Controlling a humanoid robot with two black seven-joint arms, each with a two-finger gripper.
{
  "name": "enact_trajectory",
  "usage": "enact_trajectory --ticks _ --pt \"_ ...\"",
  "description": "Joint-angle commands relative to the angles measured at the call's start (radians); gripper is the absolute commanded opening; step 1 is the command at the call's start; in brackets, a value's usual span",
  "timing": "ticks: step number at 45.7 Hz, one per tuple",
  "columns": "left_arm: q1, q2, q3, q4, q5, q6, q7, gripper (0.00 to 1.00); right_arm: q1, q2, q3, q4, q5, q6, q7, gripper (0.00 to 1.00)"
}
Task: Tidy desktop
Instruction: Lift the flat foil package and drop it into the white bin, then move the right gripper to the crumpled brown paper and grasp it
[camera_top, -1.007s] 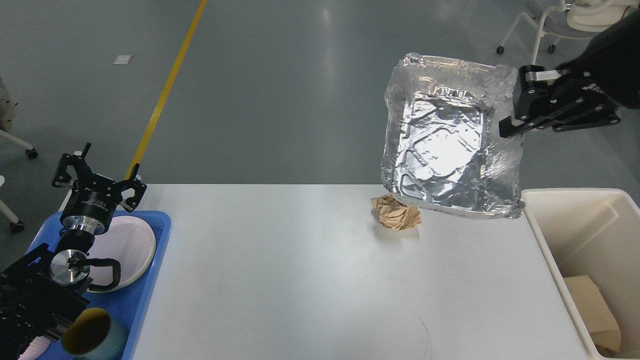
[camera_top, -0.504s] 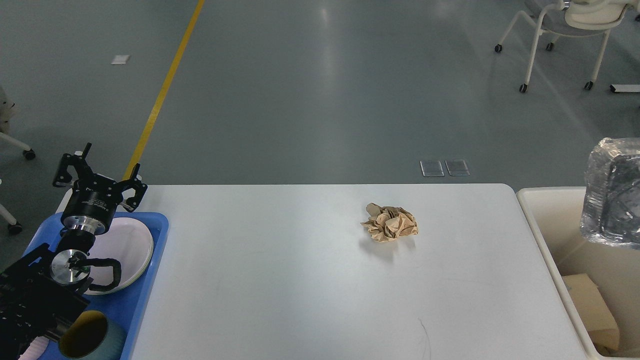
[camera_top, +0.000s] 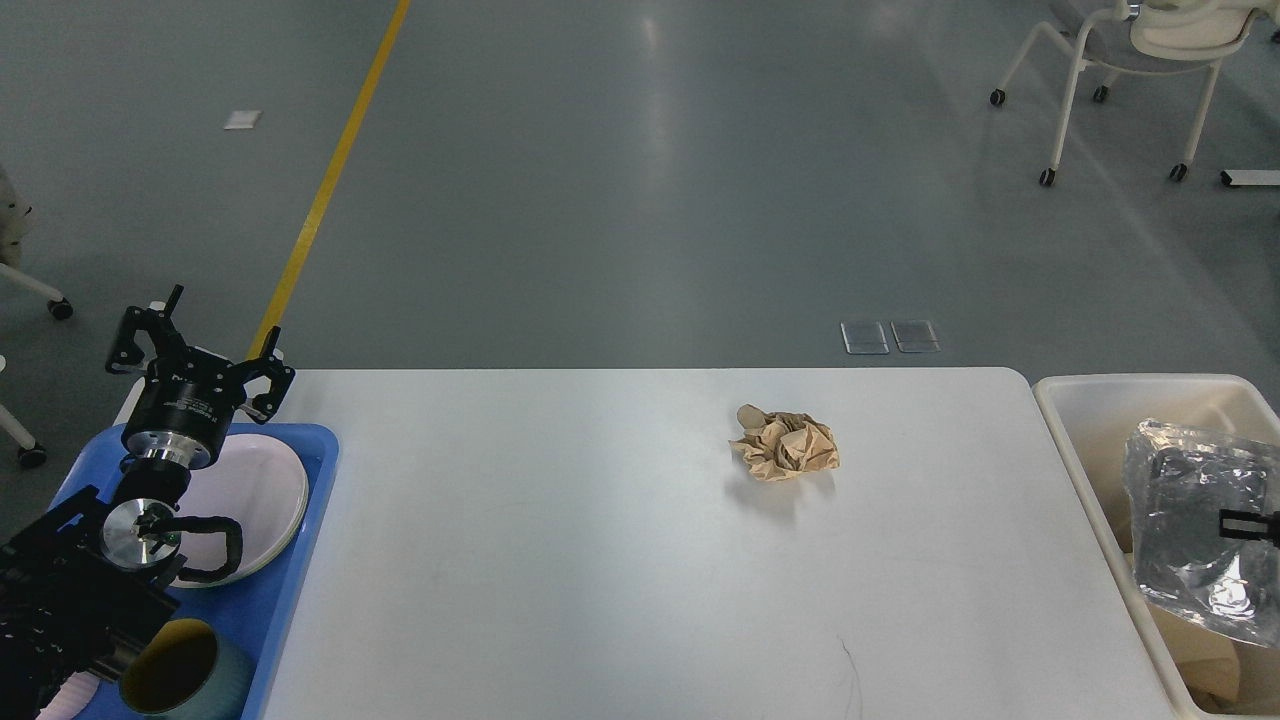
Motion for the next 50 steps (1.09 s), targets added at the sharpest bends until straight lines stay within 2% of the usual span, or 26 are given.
enact_trajectory --ticks 1,10,16,18,23,28,29,31,34,37,39,48,50 --pt "0.001 0.000 0.000 0.000 0.000 0.000 0.000 1.00 0.003 -0.004 0.002 0.000 0.000 0.003 0.000 1.00" --pt "0.001 0.000 0.000 0.000 0.000 0.000 0.000 1.00 0.044 -0.012 -0.002 0.025 -0.001 0.015 0.001 1.00" --pt "-0.001 0.000 0.000 0.000 0.000 0.000 0.000 1.00 0.231 -0.082 -0.036 0.149 -0.017 0.039 0.003 1.00" --pt "0.001 0.000 0.000 0.000 0.000 0.000 0.000 1.00 0.347 -0.112 -0.066 0.219 -0.026 0.079 0.003 1.00" --pt "-0.001 0.000 0.000 0.000 0.000 0.000 0.000 1.00 0.780 -0.156 -0.212 0.454 -0.058 0.234 0.005 1.00" --pt "-0.001 0.000 -0.002 0.000 0.000 0.000 0.000 1.00 1.284 -0.145 -0.340 0.709 -0.058 0.419 0.006 1.00" --pt "-0.001 0.000 -0.002 0.000 0.000 0.000 0.000 1.00 1.416 -0.127 -0.347 0.770 -0.057 0.488 0.008 1.00" --pt "0.001 -0.001 -0.002 0.000 0.000 0.000 0.000 1.00 1.574 -0.089 -0.340 0.825 -0.057 0.591 0.023 1.00" --pt "-0.001 0.000 -0.002 0.000 0.000 0.000 0.000 1.00 1.724 -0.035 -0.318 0.867 -0.043 0.734 0.078 1.00" --pt "0.001 -0.001 -0.002 0.000 0.000 0.000 0.000 1.00 1.778 -0.004 -0.272 0.872 -0.034 0.831 0.123 1.00" --pt "0.001 0.000 -0.002 0.000 0.000 0.000 0.000 1.00 1.781 0.005 -0.258 0.872 -0.034 0.837 0.135 1.00" --pt "0.001 -0.001 -0.002 0.000 0.000 0.000 0.000 1.00 1.712 0.017 -0.252 0.916 -0.012 0.837 0.133 1.00" --pt "0.001 -0.001 -0.002 0.000 0.000 0.000 0.000 1.00 1.674 0.034 -0.252 0.916 0.014 0.808 0.129 1.00"
